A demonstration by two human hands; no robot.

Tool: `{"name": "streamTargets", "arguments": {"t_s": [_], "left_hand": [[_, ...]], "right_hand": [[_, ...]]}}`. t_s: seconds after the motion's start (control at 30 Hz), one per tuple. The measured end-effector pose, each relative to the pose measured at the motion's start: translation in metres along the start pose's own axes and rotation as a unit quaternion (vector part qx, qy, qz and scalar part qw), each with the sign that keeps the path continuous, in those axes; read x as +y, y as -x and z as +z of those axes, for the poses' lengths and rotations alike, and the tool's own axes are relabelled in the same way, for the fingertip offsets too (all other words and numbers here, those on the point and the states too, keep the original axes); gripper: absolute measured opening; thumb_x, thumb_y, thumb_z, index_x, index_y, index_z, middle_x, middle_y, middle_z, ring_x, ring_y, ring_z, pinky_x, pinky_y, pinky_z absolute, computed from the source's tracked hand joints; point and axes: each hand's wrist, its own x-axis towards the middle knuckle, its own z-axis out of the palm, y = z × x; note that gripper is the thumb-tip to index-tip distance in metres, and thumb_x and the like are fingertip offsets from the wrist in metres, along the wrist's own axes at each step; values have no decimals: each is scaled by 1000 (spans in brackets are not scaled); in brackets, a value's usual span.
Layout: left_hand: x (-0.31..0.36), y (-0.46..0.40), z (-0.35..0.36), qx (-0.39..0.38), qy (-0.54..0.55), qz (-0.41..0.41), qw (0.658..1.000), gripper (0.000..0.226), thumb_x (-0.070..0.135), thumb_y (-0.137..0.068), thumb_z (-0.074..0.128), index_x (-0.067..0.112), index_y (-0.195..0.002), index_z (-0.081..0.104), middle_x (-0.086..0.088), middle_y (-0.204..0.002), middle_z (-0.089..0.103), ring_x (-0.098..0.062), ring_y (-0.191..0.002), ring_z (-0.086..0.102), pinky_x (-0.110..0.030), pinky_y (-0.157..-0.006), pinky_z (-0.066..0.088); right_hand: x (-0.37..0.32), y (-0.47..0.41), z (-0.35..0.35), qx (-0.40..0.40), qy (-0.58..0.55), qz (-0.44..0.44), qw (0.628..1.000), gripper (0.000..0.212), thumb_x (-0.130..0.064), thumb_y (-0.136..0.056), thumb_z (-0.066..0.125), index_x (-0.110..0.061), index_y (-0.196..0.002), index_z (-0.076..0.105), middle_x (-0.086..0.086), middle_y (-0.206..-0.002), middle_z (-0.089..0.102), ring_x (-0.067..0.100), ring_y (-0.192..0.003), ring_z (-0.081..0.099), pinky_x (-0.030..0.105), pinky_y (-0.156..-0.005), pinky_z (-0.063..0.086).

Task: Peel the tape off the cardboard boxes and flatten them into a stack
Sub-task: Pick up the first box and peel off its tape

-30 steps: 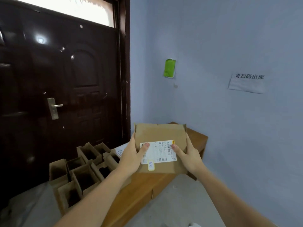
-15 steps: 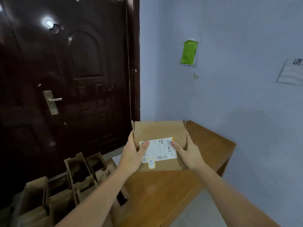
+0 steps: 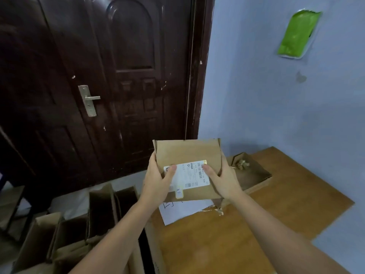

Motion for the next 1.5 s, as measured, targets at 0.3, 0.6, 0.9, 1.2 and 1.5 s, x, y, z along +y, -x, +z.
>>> {"name": "streamTargets", "arguments": {"t_s": [0.3, 0.6, 0.9, 1.2, 1.5], "left_hand": [[-20, -39, 30, 24, 4, -20, 999, 75, 68, -87, 64, 47, -149, 28, 30, -125, 60, 6, -112, 63, -33, -88, 62], [-38, -40, 110, 228, -15, -43, 973, 75, 47, -92, 70, 41, -154, 28, 30, -115, 59, 15, -101, 62, -10, -69, 54], [-121, 0, 186, 242, 51, 44, 968, 65, 45, -93, 70, 44, -151, 39, 30, -119, 67, 5, -107, 66, -11, -76, 55], [-157, 127, 212, 241, 32, 127, 962, 57, 42, -98, 67, 37, -149, 42, 20, -122, 70, -2, -107, 69, -20, -79, 58], [-199, 245, 218, 153, 12, 63, 986, 83, 36, -89, 77, 61, -143, 19, 24, -129, 56, 4, -112, 65, -22, -75, 60]], "right_hand": [[41, -61, 16, -26, -10, 19, 999, 89, -90, -76, 54, -54, -151, 20, -28, -108, 66, 3, -101, 67, 37, -83, 60], [109, -117, 24, -94, -68, -64, 991, 92, -86, -78, 56, -44, -154, 27, -24, -116, 65, -4, -103, 64, 38, -89, 59], [220, -108, 29, -68, -83, -189, 976, 88, -91, -76, 51, -53, -151, 25, -46, -112, 58, -7, -101, 64, 33, -87, 56], [267, 12, 22, -28, -107, -258, 960, 94, -86, -77, 54, -47, -155, 18, -44, -100, 60, -12, -98, 62, 25, -84, 54], [320, 132, 16, -169, -178, -198, 949, 88, -64, -83, 72, -62, -144, 8, -15, -142, 50, -5, -118, 58, 17, -88, 55]]}}
